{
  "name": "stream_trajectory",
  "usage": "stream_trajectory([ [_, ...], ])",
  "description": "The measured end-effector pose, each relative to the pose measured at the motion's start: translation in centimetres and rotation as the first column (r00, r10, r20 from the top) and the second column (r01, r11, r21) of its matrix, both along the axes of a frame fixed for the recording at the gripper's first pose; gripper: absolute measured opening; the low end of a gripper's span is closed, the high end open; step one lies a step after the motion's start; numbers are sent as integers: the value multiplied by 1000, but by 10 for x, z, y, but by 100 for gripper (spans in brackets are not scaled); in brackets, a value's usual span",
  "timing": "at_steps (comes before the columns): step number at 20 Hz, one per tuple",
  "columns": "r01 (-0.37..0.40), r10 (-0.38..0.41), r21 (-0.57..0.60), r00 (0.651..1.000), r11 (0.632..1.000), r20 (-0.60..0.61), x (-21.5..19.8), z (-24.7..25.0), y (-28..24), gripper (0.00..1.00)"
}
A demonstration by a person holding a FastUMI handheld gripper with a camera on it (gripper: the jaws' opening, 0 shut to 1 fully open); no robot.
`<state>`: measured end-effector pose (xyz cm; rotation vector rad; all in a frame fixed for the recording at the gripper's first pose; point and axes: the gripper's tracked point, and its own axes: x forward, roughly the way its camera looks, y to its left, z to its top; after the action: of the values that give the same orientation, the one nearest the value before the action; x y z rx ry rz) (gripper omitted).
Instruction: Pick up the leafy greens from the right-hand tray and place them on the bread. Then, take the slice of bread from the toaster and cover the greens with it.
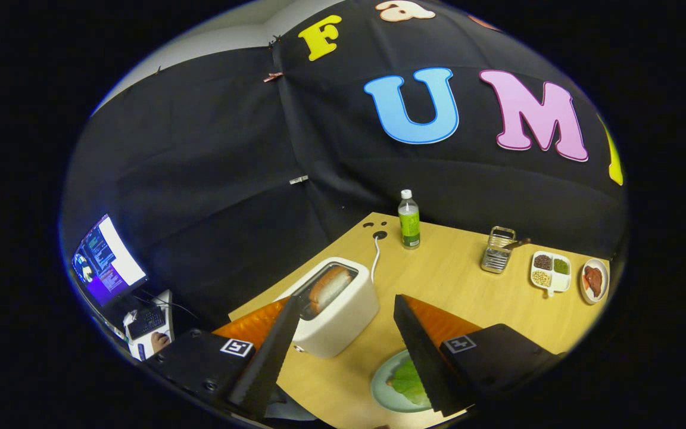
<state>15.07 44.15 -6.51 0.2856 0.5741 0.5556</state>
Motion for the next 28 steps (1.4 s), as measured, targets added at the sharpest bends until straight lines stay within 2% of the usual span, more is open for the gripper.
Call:
stream_trajectory([
  [5,14,-16,-19,995,1000,-98,27,-25,49,99],
  [15,147,-152,-42,945,988,-291,83,-108,95,97],
  [19,144,-137,-3,937,990,-323,83,-112,107,60],
  [22,159,-158,-24,931,987,-330,82,-111,99,17],
  [23,160,-157,-19,930,987,-331,82,-107,98,13],
  [28,202,-177,58,941,978,-289,85,-57,83,13],
])
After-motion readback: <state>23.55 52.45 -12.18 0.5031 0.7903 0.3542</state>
